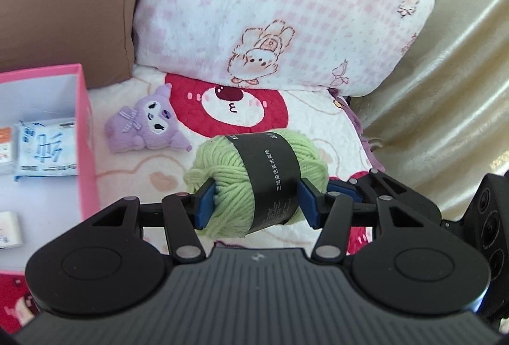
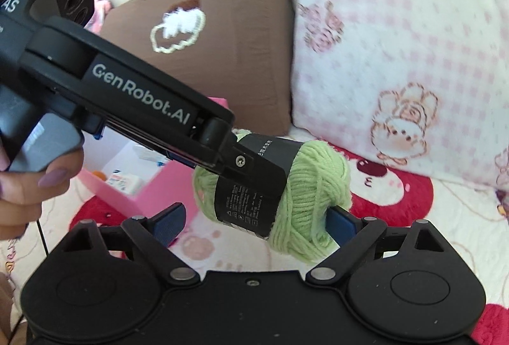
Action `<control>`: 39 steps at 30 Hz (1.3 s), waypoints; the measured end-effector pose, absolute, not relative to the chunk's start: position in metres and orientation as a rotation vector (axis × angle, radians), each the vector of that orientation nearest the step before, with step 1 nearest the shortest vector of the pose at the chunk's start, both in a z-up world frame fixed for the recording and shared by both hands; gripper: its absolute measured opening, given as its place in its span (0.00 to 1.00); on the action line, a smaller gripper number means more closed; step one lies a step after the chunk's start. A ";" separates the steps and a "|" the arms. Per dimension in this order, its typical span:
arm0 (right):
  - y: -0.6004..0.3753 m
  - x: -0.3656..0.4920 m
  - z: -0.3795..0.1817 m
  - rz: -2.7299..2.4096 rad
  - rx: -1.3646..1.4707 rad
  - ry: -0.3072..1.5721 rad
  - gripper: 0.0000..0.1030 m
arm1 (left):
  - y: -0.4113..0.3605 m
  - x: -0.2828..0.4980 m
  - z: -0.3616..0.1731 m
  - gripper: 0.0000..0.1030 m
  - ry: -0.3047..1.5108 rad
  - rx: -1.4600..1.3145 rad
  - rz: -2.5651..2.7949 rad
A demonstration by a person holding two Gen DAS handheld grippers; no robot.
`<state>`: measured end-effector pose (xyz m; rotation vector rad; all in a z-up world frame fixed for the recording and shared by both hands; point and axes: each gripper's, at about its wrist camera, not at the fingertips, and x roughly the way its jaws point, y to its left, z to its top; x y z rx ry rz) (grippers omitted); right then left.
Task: Organize objects
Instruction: 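Lift the yarn ball with the left tool and carry it over the pink box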
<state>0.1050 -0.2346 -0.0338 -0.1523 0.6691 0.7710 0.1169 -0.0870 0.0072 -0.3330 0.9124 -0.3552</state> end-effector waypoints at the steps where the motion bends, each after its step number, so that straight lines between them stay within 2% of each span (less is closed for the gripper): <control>1: -0.233 0.101 -0.028 0.776 -0.159 0.666 0.93 | -0.086 0.112 0.012 0.51 0.912 -0.327 -0.356; 15: -0.205 0.046 0.040 0.818 -0.265 0.610 0.93 | -0.044 0.045 0.070 0.50 0.876 -0.327 -0.356; 27: -0.156 0.018 0.075 0.891 -0.322 0.593 0.92 | 0.010 0.005 0.101 0.50 0.869 -0.311 -0.296; 32: -0.133 0.013 0.084 0.904 -0.354 0.589 0.81 | 0.037 -0.005 0.104 0.50 0.858 -0.318 -0.257; 39: -0.103 0.014 0.086 0.901 -0.365 0.611 0.72 | 0.073 -0.008 0.098 0.50 0.837 -0.377 -0.231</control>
